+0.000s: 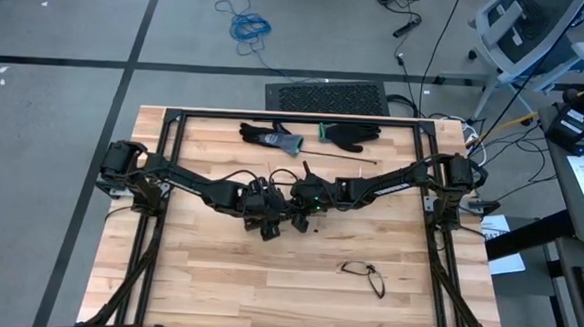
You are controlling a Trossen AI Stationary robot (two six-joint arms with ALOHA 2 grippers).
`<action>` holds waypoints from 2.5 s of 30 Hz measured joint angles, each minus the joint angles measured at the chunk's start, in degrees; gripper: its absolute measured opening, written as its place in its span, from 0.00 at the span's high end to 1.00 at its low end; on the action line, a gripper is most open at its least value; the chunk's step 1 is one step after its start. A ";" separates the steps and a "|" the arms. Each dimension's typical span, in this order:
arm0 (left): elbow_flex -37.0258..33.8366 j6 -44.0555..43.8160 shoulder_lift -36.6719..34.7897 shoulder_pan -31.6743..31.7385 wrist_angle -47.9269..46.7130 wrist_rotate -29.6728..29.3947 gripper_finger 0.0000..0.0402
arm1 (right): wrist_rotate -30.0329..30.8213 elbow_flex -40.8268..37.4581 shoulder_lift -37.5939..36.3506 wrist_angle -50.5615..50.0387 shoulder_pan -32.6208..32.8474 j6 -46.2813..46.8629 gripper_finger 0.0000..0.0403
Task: Ziptie cables
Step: Close the black cable duct
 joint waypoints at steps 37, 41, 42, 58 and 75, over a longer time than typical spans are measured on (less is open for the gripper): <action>-2.45 4.76 -8.27 -0.11 -11.70 -3.65 0.42 | 0.61 -0.24 -14.99 -6.46 -8.62 -7.36 1.00; -2.45 4.14 -8.27 -1.19 -9.84 -0.95 0.42 | 0.63 -0.22 -18.23 -14.67 -9.73 -10.01 1.00; -2.45 3.21 -8.27 -1.46 -8.67 0.35 0.42 | 0.60 -0.20 -18.66 -16.02 -9.92 -10.41 1.00; -2.45 -4.77 -4.70 -2.08 -2.32 -0.84 0.42 | 0.50 -0.15 -19.10 -25.55 -9.84 -16.61 1.00; -2.43 -2.43 -0.23 1.81 3.41 1.55 0.42 | 0.31 -0.11 -19.10 -25.72 -9.84 -17.94 1.00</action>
